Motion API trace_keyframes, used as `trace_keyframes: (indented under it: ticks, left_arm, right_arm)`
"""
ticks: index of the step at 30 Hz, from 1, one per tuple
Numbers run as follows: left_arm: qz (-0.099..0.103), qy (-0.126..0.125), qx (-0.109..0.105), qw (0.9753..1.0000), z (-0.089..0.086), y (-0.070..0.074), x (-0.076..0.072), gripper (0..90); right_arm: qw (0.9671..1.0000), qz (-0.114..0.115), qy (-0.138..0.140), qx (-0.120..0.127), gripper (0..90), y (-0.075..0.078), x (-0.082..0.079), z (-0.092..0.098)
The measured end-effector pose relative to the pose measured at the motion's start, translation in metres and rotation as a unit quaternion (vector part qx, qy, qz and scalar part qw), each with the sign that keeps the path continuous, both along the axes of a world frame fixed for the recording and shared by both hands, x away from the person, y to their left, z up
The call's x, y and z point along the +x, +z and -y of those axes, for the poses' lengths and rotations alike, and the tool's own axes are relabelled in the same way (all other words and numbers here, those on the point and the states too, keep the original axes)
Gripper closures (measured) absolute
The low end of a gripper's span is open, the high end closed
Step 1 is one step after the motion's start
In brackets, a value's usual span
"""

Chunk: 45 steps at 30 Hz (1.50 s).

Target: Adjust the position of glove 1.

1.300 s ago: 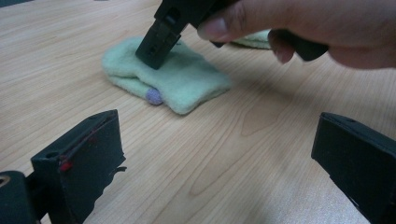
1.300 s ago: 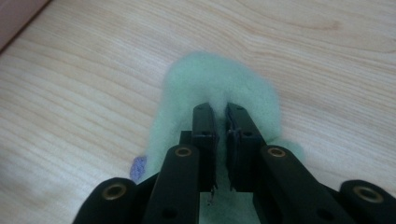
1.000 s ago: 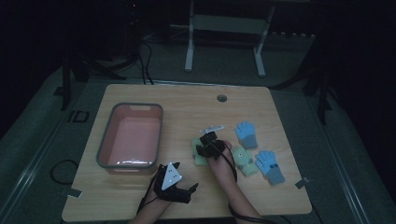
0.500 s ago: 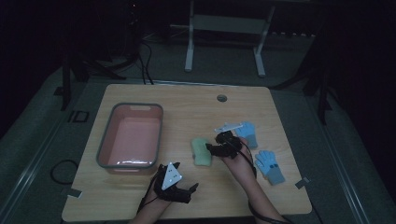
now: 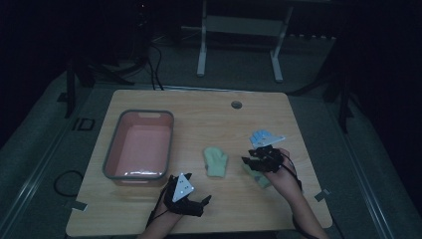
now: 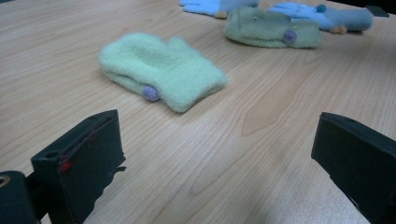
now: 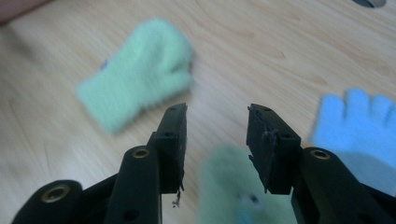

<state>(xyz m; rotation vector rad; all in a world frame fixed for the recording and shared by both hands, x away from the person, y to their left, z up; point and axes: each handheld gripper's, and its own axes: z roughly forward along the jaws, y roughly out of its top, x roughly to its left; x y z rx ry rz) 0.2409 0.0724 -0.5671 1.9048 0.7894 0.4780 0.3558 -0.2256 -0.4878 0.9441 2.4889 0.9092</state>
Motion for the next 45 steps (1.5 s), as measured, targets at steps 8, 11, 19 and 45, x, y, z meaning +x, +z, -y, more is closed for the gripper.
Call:
trace_keyframes:
  ticks: [8,11,19,45]
  left_arm:
    - [-0.002,0.001,0.0,1.0,0.0,0.0,0.0,2.4]
    - [-0.002,0.001,0.0,1.0,0.0,0.0,0.0,2.4]
    - [-0.002,0.001,0.0,1.0,0.0,0.0,0.0,2.4]
    - [0.001,0.002,0.004,1.0,0.0,0.0,0.0,2.5]
  right_arm:
    - [0.9999,-0.01,0.003,-0.007,59.4,-0.004,-0.003,0.028]
    - [0.9996,-0.025,0.003,-0.01,60.1,-0.013,-0.005,0.039]
    - [0.9985,-0.049,-0.002,-0.026,57.9,-0.038,-0.005,0.043]
    - [0.9825,-0.011,-0.159,0.097,86.2,0.004,-0.021,-0.001]
